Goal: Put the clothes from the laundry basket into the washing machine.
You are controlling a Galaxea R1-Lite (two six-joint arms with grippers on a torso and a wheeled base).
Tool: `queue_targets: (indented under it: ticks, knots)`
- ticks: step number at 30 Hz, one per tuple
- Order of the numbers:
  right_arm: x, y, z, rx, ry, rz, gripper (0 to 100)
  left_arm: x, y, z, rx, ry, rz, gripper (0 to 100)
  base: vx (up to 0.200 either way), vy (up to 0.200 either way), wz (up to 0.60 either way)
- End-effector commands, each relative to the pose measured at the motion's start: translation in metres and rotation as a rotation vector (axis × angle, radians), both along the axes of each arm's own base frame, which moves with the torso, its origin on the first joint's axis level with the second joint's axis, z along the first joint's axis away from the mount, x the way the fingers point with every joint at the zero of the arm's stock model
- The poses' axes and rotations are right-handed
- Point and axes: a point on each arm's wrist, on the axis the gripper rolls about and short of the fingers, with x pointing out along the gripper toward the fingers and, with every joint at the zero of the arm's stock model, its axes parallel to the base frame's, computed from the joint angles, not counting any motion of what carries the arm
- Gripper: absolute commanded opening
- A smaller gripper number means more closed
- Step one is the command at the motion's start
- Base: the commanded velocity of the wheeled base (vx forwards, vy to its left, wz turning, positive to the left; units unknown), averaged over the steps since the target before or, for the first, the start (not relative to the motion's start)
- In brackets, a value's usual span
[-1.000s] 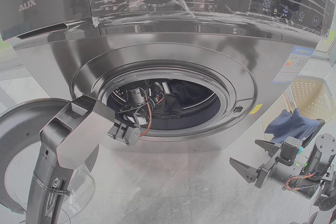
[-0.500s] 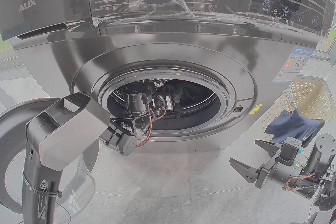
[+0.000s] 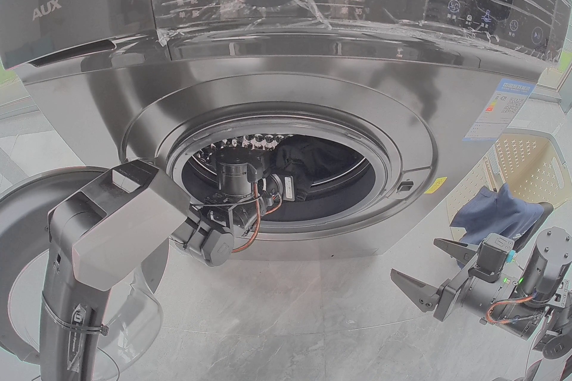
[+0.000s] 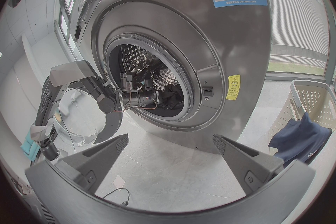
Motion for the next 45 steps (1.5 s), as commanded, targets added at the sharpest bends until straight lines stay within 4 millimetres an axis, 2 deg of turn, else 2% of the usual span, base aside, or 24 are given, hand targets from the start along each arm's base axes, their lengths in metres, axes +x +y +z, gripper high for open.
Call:
queue_targets:
  ticks: [1,7,11,17,18,25,29,32,35,39,42,43,45]
  knots:
    - [0.000,0.000,0.000,0.001,-0.001,0.000,100,0.018,-0.003,0.007,-0.037,-0.052,0.017,0,0.000,0.000,0.00]
    - [0.001,0.001,0.000,0.000,0.000,0.000,100,0.050,-0.005,0.032,-0.135,-0.201,0.091,0,0.000,0.000,0.00]
    - [0.001,0.000,0.000,0.001,-0.001,-0.001,100,0.053,-0.006,0.043,-0.171,-0.237,0.094,0,0.000,0.000,0.00]
    - [0.001,0.001,0.000,0.000,0.000,0.000,100,0.054,-0.006,0.042,-0.172,-0.239,0.097,0,0.000,0.000,0.00]
    - [0.001,0.001,0.000,0.000,0.000,-0.001,100,0.054,-0.005,0.042,-0.169,-0.237,0.097,100,0.000,0.000,0.00]
    - [0.001,0.001,0.000,0.001,0.001,-0.001,100,0.051,-0.006,0.043,-0.170,-0.231,0.096,100,0.000,0.000,0.00]
    - [0.001,0.000,0.000,0.001,-0.001,-0.001,100,0.024,-0.008,0.047,-0.129,-0.167,0.064,100,0.000,0.000,0.00]
    - [0.001,0.000,0.000,0.000,-0.001,-0.003,100,-0.007,-0.014,0.045,-0.084,-0.099,0.010,100,0.000,0.000,0.00]
    - [0.000,0.000,0.000,0.001,-0.002,-0.003,100,-0.043,-0.021,0.039,-0.045,-0.048,-0.070,100,0.000,0.000,0.00]
    - [0.000,0.000,0.001,0.003,-0.003,0.000,100,-0.089,-0.024,0.042,-0.008,-0.043,-0.168,100,0.000,0.000,0.00]
    - [-0.001,0.000,0.001,0.002,-0.005,0.002,100,-0.127,-0.022,0.044,0.013,-0.025,-0.233,100,0.000,0.000,0.00]
    - [-0.001,0.000,0.001,0.004,-0.004,0.002,100,-0.132,-0.021,0.043,0.016,-0.021,-0.242,100,0.000,0.000,0.00]
    - [-0.001,-0.001,0.001,0.003,-0.003,0.000,100,-0.160,-0.014,0.047,0.017,-0.017,-0.280,100,0.000,0.000,0.00]
